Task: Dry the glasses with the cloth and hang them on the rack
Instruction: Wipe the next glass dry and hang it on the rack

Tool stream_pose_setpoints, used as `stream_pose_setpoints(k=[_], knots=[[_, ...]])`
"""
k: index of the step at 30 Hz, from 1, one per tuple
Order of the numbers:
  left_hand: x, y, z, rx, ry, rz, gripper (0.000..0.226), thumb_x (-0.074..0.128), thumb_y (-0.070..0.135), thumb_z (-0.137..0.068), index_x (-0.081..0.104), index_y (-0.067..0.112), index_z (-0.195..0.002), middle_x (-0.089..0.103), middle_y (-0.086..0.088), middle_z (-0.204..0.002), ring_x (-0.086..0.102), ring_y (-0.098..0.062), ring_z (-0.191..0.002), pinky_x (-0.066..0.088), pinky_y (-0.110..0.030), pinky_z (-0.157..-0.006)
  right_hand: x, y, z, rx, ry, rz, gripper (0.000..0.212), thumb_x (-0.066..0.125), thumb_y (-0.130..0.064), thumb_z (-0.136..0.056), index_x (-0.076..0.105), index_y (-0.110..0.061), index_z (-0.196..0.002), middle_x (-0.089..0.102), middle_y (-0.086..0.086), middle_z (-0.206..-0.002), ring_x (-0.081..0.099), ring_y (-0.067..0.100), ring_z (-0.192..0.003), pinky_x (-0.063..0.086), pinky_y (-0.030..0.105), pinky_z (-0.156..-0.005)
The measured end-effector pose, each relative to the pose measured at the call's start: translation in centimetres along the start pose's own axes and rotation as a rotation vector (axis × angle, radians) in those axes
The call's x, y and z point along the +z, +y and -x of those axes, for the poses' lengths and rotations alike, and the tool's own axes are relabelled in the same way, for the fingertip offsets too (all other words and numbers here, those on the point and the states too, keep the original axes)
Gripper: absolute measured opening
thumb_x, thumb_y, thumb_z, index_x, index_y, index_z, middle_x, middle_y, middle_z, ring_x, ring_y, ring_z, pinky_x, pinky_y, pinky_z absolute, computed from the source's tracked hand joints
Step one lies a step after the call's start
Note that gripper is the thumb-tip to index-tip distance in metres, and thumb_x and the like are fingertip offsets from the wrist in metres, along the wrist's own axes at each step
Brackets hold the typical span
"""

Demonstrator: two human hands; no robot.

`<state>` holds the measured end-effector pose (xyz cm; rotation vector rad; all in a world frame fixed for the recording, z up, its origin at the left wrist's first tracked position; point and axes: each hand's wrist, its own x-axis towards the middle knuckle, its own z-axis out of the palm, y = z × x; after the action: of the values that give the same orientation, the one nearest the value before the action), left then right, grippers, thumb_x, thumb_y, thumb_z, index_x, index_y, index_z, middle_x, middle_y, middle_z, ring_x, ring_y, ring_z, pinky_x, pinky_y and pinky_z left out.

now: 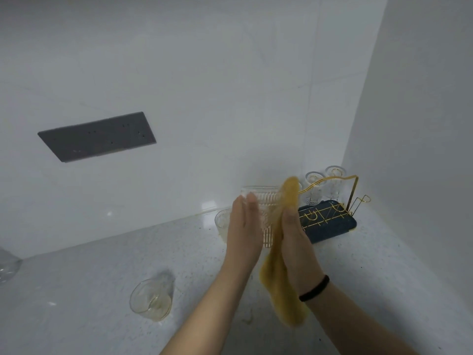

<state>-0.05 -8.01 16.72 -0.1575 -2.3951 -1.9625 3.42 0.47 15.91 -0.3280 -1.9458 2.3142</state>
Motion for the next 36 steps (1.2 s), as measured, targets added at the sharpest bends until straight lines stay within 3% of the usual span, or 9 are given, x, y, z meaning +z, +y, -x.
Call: stream_pose_setpoints(k=[2, 4, 8, 15, 19, 23, 26, 33, 36], knots=[[0.1, 0.4, 0.1, -0.006, 0.021, 0.023, 0.042, 0.06, 0.054, -0.088, 0.048, 0.014, -0.093, 0.049, 0.0, -0.074, 0.046, -0.009, -0.066, 0.045, -0.026, -0.064, 0.7, -0.2, 0.3, -0.075, -0.015, -0.034, 0.051, 0.023, -0.055, -0.093, 0.034, -0.033, -0.138, 0.055, -0.011, -0.129, 0.052, -0.005, -0.118, 0.044, 0.022, -0.101], [0.0, 0.0, -0.3, 0.007, 0.0, 0.092, 0.071, 0.076, 0.065, -0.069, 0.057, 0.003, -0.098, 0.061, -0.016, -0.079, 0.058, -0.021, -0.07, 0.05, -0.035, -0.064, 0.5, -1.2, -0.1, -0.036, -0.016, -0.046, 0.036, 0.023, -0.045, -0.096, 0.048, -0.033, -0.119, 0.063, -0.019, -0.103, 0.06, -0.015, -0.092, 0.048, 0.006, -0.074], [-0.4, 0.0, -0.2, -0.092, -0.079, 0.321, 0.071, 0.073, 0.057, -0.066, 0.064, 0.007, -0.115, 0.073, -0.016, -0.106, 0.07, -0.034, -0.1, 0.057, -0.049, -0.087, -0.8, -2.1, -2.4, 0.11, -0.018, -0.104, 0.047, 0.027, -0.049, -0.097, 0.066, -0.025, -0.088, 0.073, 0.0, -0.088, 0.069, 0.017, -0.086, 0.056, 0.034, -0.081], [-1.1, -0.2, -1.5, -0.104, -0.023, 0.135, 0.113, 0.049, 0.094, -0.059, 0.054, 0.001, -0.122, 0.062, -0.02, -0.103, 0.063, -0.033, -0.097, 0.049, -0.056, -0.093, 0.0, -0.4, -0.8, -0.106, -0.09, -0.008, 0.058, 0.025, -0.058, -0.091, 0.038, -0.029, -0.139, 0.056, -0.012, -0.128, 0.053, 0.004, -0.118, 0.045, 0.018, -0.098], [-0.6, -0.3, -0.7, -0.048, -0.048, 0.146, 0.083, 0.065, 0.079, -0.068, 0.064, 0.009, -0.112, 0.071, -0.013, -0.104, 0.07, -0.029, -0.097, 0.056, -0.052, -0.087, 1.0, -0.8, -0.3, -0.291, -0.09, 0.088, 0.052, 0.023, -0.053, -0.096, 0.021, -0.036, -0.146, 0.038, -0.019, -0.146, 0.038, -0.004, -0.132, 0.036, 0.026, -0.11], [-0.9, -0.1, -0.1, -0.123, -0.109, 0.37, 0.061, 0.068, 0.055, -0.074, 0.067, 0.007, -0.112, 0.073, -0.018, -0.108, 0.07, -0.034, -0.101, 0.055, -0.053, -0.092, -0.6, -2.4, -2.4, 0.071, -0.02, -0.002, 0.052, 0.024, -0.049, -0.098, 0.064, -0.019, -0.109, 0.074, -0.005, -0.088, 0.07, 0.007, -0.078, 0.057, 0.023, -0.07], [-0.9, -0.2, -0.6, -0.111, -0.121, 0.315, 0.072, 0.064, 0.068, -0.071, 0.059, 0.015, -0.119, 0.07, -0.011, -0.111, 0.068, -0.029, -0.105, 0.053, -0.054, -0.094, -0.4, -2.8, -2.3, 0.152, 0.014, -0.043, 0.05, 0.026, -0.052, -0.096, 0.067, -0.023, -0.099, 0.073, 0.005, -0.095, 0.07, 0.017, -0.085, 0.057, 0.036, -0.082], [-0.7, 0.0, -0.5, -0.049, -0.025, 0.07, 0.076, 0.056, 0.083, -0.069, 0.058, 0.013, -0.1, 0.062, -0.007, -0.085, 0.061, -0.02, -0.078, 0.052, -0.033, -0.072, 1.0, 0.1, -0.9, -0.302, -0.018, 0.075, 0.068, 0.026, -0.066, -0.088, 0.022, -0.032, -0.147, 0.039, -0.005, -0.148, 0.037, 0.011, -0.136, 0.034, 0.033, -0.111], [-1.0, -0.2, -0.5, -0.039, -0.087, 0.18, 0.066, 0.068, 0.071, -0.068, 0.063, 0.008, -0.089, 0.067, -0.011, -0.077, 0.065, -0.024, -0.071, 0.054, -0.037, -0.066, 0.3, -1.3, -1.2, -0.147, -0.056, -0.044, 0.057, 0.026, -0.057, -0.094, 0.05, -0.021, -0.131, 0.066, 0.001, -0.12, 0.062, 0.013, -0.111, 0.052, 0.029, -0.091]])
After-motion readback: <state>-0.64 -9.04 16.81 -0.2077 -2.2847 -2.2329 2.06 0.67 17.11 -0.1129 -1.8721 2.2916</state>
